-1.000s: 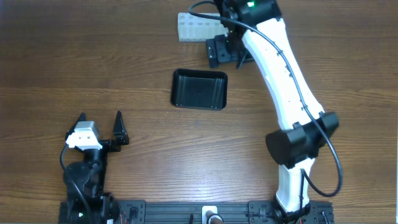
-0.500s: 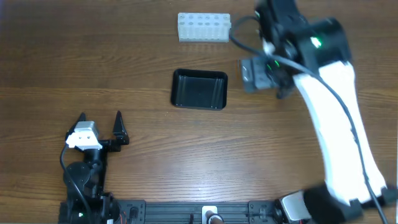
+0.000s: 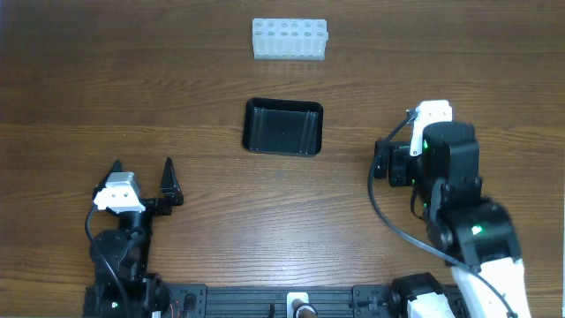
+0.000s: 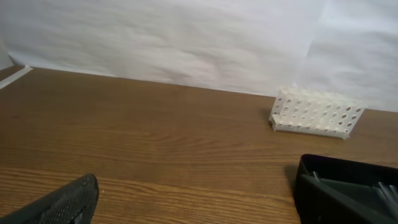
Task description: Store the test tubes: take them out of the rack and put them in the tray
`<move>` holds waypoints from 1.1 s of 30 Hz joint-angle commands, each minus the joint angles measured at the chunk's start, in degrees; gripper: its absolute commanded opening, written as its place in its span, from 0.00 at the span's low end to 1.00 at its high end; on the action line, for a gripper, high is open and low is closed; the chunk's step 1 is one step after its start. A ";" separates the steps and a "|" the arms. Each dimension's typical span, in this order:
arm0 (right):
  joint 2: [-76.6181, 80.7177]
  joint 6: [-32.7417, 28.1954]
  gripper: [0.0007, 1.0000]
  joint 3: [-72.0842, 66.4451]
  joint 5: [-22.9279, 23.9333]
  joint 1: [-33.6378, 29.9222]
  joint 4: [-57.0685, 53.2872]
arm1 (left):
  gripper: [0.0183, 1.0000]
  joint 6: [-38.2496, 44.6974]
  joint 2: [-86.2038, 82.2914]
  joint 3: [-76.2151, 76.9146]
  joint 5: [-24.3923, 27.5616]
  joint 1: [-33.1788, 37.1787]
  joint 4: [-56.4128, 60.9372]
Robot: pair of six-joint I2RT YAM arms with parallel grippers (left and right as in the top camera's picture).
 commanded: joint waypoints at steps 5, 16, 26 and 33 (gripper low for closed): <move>-12.24 -8.50 0.99 -21.66 0.52 -5.27 22.97 | 1.00 0.79 -0.31 -0.28 0.00 0.31 -0.24; -18.75 -8.50 0.99 -42.01 0.52 -9.64 56.87 | 1.00 0.79 -0.31 -0.28 0.00 0.31 -0.24; -21.53 -8.48 0.99 -54.05 0.46 -10.29 73.50 | 1.00 0.79 -0.31 -0.28 0.00 0.31 -0.24; -32.83 -8.33 0.99 -54.03 0.52 -10.27 62.66 | 1.00 0.79 -0.31 -0.28 0.00 0.31 -0.24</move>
